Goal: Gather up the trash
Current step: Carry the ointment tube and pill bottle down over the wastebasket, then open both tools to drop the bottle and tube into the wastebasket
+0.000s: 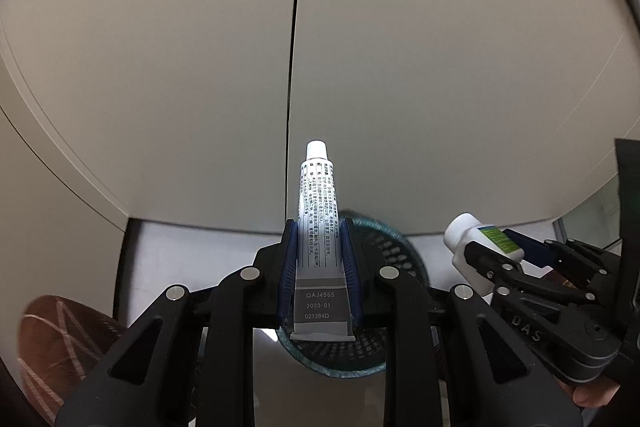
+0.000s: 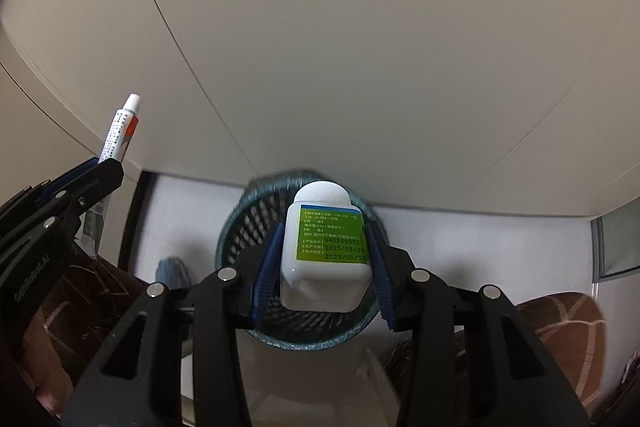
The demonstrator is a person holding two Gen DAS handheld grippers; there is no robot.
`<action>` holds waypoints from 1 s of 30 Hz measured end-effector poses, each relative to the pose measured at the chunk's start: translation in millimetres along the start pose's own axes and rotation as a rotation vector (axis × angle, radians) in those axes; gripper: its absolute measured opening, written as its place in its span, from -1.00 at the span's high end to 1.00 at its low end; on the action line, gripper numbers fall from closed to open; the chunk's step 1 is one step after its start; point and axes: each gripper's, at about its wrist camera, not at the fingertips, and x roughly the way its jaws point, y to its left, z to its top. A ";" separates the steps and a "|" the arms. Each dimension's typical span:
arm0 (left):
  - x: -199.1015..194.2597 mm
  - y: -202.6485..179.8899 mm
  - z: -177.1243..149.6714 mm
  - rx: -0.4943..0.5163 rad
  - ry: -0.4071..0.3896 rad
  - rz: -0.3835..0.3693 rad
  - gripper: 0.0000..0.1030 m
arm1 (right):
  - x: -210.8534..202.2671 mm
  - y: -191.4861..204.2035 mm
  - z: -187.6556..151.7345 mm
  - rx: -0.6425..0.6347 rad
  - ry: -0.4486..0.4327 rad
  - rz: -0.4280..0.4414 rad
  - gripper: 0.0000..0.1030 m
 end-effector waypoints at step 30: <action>136.1 -4.4 -41.6 0.025 0.296 -0.020 0.57 | 106.7 -30.0 -19.9 0.149 0.217 -0.017 -0.45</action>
